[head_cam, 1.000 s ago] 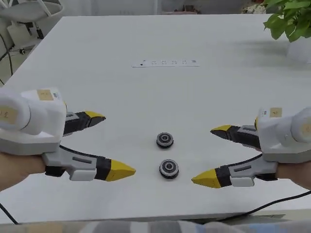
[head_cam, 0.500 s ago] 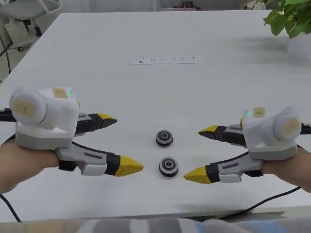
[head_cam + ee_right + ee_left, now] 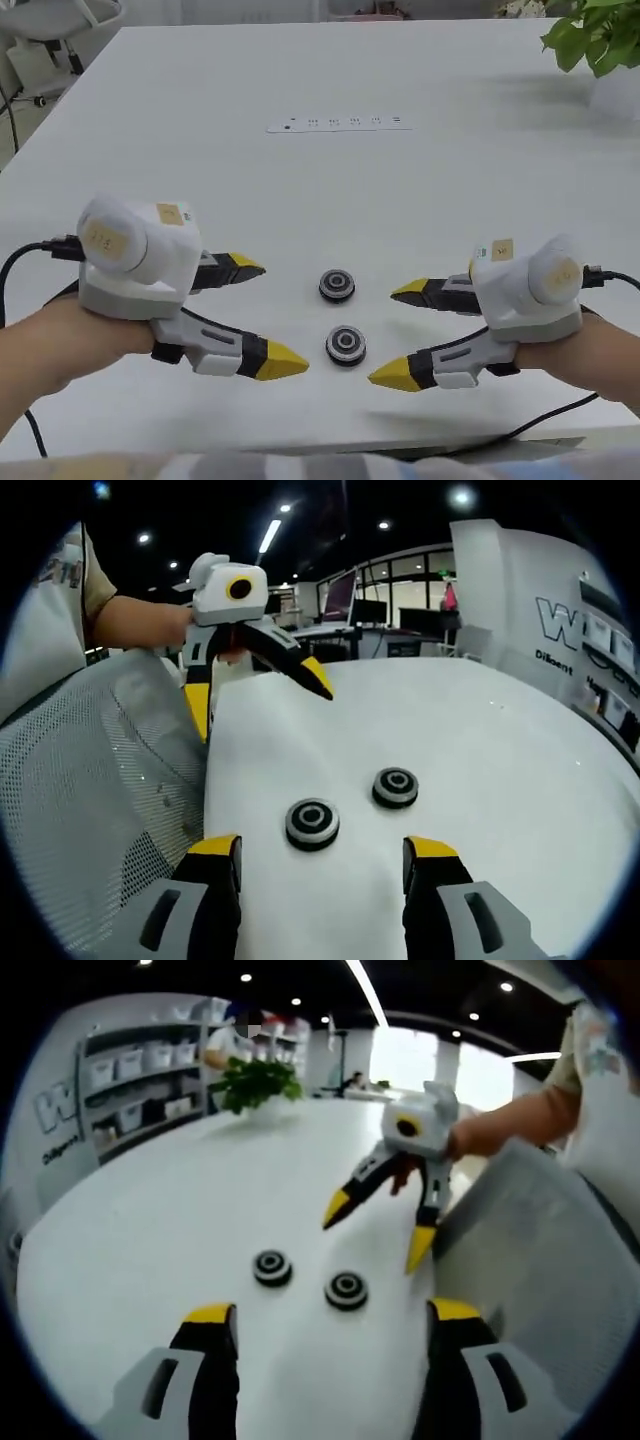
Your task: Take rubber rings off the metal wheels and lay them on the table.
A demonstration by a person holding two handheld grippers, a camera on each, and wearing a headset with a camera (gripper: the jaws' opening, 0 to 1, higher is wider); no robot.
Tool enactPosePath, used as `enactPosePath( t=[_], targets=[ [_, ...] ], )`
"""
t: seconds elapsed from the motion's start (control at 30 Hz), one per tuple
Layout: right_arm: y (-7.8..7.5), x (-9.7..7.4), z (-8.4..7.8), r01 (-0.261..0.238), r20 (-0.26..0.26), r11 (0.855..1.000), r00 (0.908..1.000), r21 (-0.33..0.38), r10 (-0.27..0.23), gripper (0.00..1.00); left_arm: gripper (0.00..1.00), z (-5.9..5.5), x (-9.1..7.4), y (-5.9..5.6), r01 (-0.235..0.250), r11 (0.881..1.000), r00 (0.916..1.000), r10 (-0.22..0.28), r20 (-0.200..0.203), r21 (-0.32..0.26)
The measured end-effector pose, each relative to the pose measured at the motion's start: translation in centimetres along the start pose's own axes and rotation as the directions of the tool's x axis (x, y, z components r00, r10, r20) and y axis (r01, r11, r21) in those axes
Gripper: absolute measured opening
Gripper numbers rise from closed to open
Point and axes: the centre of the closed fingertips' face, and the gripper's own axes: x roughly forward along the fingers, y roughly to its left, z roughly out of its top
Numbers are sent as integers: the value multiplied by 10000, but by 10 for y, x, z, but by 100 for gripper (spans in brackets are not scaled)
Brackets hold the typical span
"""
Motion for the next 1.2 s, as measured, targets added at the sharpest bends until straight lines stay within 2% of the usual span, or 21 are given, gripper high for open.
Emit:
enactPosePath(
  t=[0.2, 0.53, 0.8, 1.0, 1.2],
  targets=[
    [2, 6, 1, -90, 83, 9999, 9999, 74, 89, 58, 73, -5, 8, -2, 162, 9999, 9997, -163, -194, -49],
    [8, 19, 0, -438, -32, 9987, 9990, -258, 437, 46, 62, 1, 23, -8, 550, 9984, 9984, -549, -124, 85],
    [6, 21, -5, -374, -71, 9992, 9993, -173, 373, 38, 53, -2, 37, -8, 694, 9974, 9973, -689, -256, 171],
    [7, 23, -5, -422, 26, 9991, 9991, 2, 422, 33, 45, -1, 45, -9, 830, 9963, 9963, -834, -193, -219],
    [7, 24, -6, -460, 81, 9988, 9989, 168, 459, 29, 38, -3, 55, -11, 827, 9962, 9960, -836, -302, -287]
  ],
)
